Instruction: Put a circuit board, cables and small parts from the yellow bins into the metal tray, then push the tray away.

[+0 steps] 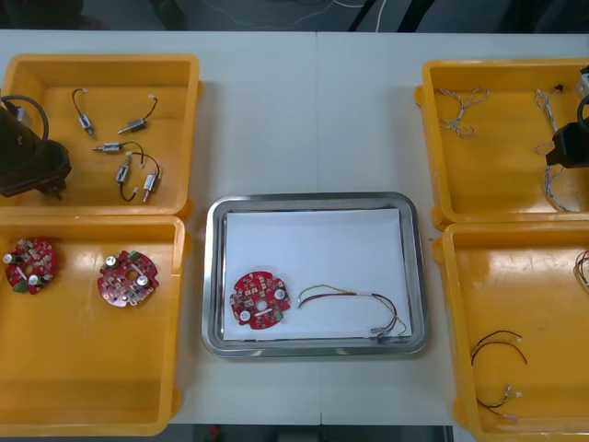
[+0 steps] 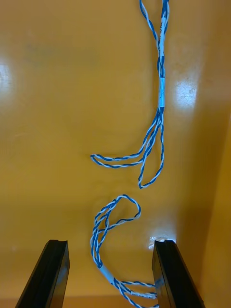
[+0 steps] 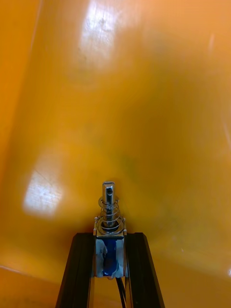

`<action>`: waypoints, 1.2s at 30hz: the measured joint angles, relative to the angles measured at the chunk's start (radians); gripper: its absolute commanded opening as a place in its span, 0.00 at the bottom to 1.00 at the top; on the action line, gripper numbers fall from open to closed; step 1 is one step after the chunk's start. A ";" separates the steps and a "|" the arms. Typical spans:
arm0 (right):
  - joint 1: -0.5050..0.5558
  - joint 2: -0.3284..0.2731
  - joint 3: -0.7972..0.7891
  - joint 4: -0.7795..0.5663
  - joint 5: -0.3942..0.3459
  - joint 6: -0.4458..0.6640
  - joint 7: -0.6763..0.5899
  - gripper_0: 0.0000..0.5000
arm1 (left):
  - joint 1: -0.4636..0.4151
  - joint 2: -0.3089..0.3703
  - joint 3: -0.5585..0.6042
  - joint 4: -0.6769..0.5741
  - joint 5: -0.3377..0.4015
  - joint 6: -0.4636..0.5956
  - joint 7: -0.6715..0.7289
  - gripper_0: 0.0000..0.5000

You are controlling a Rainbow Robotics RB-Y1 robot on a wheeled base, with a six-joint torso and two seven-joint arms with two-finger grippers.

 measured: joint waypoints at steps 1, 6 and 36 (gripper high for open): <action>0.000 0.000 0.000 0.011 0.000 -0.011 0.000 1.00 | -0.001 0.000 0.000 0.000 0.002 0.007 0.000 0.00; -0.001 -0.001 0.002 0.055 -0.001 -0.057 0.000 1.00 | -0.018 0.001 0.003 -0.006 0.007 0.092 0.000 0.00; -0.002 -0.002 0.058 0.180 -0.062 -0.177 0.000 0.00 | -0.055 -0.033 0.140 -0.742 -0.048 0.629 0.568 0.00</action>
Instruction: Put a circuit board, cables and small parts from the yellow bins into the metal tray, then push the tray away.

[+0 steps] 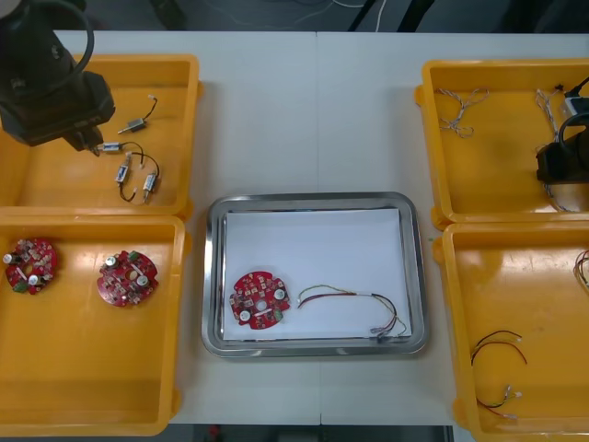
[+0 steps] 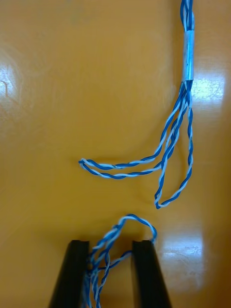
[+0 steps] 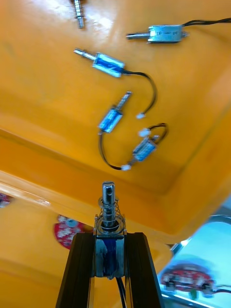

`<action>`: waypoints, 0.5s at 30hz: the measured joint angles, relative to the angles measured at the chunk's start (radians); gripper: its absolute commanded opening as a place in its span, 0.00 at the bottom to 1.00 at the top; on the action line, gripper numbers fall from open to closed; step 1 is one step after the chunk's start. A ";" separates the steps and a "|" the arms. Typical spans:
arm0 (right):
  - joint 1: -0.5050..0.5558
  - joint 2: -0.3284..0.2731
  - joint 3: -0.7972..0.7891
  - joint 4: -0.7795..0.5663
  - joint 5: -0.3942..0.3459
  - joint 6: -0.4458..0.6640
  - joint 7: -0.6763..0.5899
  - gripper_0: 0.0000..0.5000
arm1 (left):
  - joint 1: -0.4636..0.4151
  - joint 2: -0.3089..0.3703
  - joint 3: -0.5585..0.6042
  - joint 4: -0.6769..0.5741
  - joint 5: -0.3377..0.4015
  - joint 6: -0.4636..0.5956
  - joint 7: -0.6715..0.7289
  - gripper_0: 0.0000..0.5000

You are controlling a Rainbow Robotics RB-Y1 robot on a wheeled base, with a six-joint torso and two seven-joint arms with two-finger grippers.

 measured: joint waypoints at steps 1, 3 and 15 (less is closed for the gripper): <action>0.000 0.000 0.000 0.000 -0.001 0.000 0.000 0.00 | 0.004 -0.010 0.008 -0.027 -0.006 0.001 0.010 0.00; 0.000 0.000 0.000 0.001 -0.001 0.000 0.000 0.00 | 0.018 -0.031 0.025 -0.090 -0.018 0.001 0.004 0.00; -0.002 -0.002 0.001 -0.002 -0.002 0.011 0.000 0.00 | 0.099 -0.167 0.027 -0.286 -0.111 0.002 -0.004 0.00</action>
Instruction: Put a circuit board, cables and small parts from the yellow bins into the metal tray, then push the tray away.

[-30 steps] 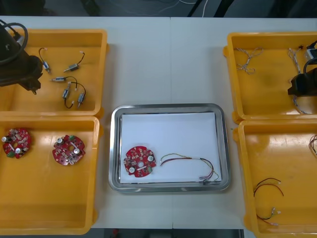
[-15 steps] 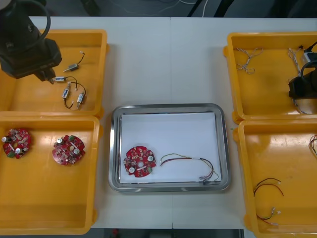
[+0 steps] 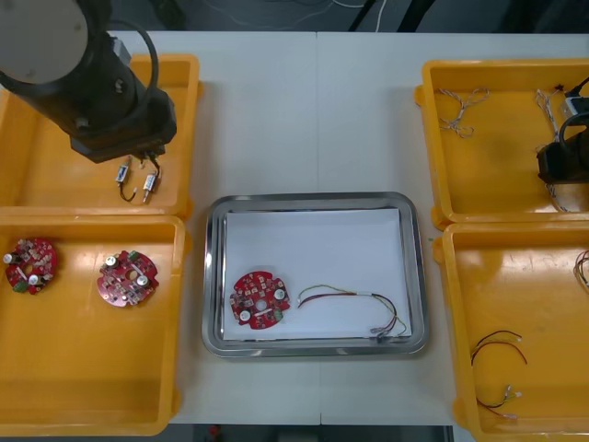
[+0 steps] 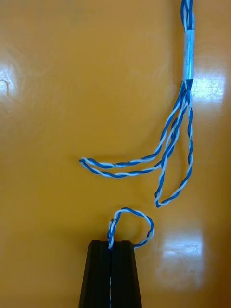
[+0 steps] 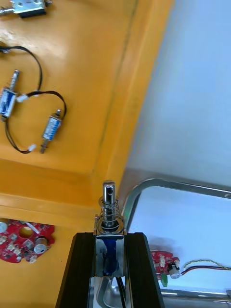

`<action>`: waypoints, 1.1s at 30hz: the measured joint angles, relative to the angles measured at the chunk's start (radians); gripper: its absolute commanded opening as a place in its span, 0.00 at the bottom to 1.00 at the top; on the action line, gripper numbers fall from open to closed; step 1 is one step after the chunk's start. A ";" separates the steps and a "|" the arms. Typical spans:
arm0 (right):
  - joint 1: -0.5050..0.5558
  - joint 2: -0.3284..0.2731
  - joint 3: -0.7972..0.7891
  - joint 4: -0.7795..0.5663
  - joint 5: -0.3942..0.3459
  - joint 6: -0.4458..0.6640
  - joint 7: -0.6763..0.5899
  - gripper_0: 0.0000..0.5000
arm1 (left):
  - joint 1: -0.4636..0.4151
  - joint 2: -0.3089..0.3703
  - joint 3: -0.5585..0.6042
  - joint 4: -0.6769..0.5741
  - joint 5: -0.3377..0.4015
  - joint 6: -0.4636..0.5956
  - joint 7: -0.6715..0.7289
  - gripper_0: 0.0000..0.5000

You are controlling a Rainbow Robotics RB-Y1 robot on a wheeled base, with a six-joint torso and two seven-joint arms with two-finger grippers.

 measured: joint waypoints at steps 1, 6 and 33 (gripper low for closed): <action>-0.001 0.000 0.000 -0.004 0.000 0.012 0.000 0.00 | 0.001 -0.013 -0.011 -0.011 -0.014 0.000 0.001 0.00; -0.001 -0.002 0.000 -0.050 0.000 0.080 0.000 0.00 | 0.002 -0.062 -0.094 -0.040 -0.065 0.000 0.030 0.00; -0.120 0.032 0.001 -0.127 0.033 0.238 -0.030 0.00 | 0.077 -0.143 -0.409 -0.043 -0.205 -0.144 0.305 0.00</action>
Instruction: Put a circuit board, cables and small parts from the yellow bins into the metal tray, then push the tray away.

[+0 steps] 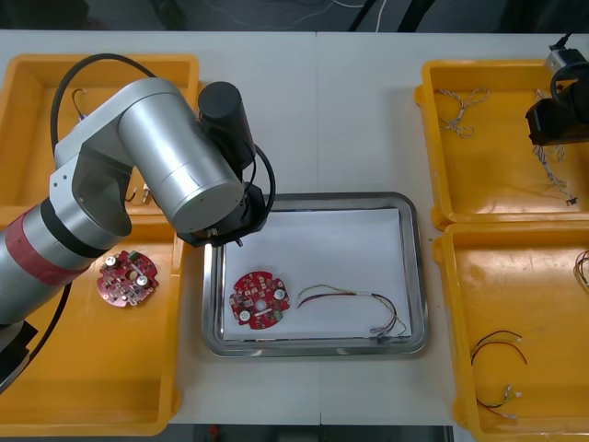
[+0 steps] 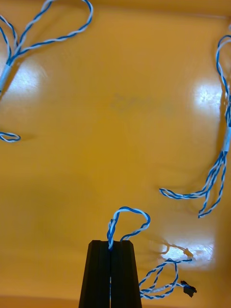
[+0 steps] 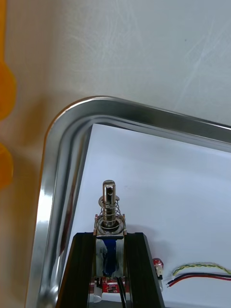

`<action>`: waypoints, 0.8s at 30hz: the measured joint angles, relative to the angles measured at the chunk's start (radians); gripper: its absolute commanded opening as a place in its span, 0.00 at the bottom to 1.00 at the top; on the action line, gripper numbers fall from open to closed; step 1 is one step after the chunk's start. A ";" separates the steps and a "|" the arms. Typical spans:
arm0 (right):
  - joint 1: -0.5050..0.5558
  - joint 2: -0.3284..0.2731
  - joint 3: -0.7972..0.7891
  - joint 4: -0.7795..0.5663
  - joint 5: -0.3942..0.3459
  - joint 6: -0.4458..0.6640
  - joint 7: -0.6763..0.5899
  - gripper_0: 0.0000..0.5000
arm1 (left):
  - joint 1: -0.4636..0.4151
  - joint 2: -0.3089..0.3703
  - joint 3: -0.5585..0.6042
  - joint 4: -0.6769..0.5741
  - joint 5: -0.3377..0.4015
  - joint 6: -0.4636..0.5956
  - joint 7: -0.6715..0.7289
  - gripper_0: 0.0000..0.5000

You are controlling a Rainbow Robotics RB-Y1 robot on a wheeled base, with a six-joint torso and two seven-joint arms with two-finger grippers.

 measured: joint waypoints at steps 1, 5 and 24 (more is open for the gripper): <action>-0.004 0.006 0.000 0.000 0.005 0.000 0.000 0.00 | 0.003 0.000 -0.006 0.002 -0.001 -0.010 0.000 0.00; -0.015 0.031 0.000 0.000 0.023 0.000 0.000 0.00 | 0.006 0.000 -0.038 0.025 -0.016 -0.063 0.000 0.00; -0.026 0.075 0.000 0.000 0.061 -0.001 0.000 0.82 | 0.008 0.000 -0.119 0.108 -0.054 -0.183 0.010 0.00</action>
